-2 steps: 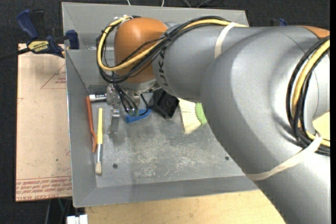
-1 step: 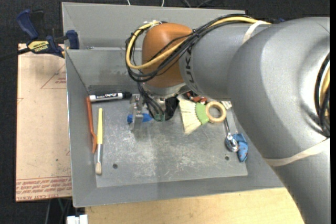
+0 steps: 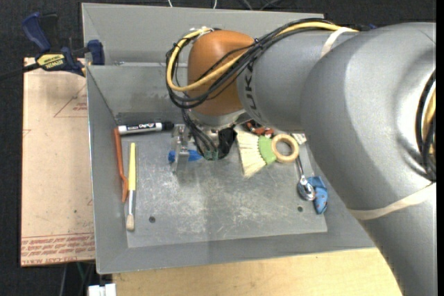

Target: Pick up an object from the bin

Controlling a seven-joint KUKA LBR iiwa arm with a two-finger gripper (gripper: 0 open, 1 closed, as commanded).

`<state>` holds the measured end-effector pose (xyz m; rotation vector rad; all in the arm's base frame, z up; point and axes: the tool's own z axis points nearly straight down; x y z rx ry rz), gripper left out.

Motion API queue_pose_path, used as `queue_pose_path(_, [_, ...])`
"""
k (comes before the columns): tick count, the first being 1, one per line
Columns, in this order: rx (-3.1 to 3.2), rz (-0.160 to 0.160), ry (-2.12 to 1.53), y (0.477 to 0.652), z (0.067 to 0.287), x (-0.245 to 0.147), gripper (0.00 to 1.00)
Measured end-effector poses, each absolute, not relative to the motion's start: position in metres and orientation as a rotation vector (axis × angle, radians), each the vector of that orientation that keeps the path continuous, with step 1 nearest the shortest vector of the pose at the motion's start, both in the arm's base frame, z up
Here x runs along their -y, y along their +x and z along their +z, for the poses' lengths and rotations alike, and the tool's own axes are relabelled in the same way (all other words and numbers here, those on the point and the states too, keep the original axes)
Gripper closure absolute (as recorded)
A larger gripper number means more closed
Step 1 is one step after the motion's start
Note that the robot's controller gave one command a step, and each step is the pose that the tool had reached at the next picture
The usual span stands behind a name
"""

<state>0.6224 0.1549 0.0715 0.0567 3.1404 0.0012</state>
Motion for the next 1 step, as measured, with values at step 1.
queue_pose_path(1, [-3.141, 0.002, 0.058, 0.6220, 0.0855, -0.1548, 1.00])
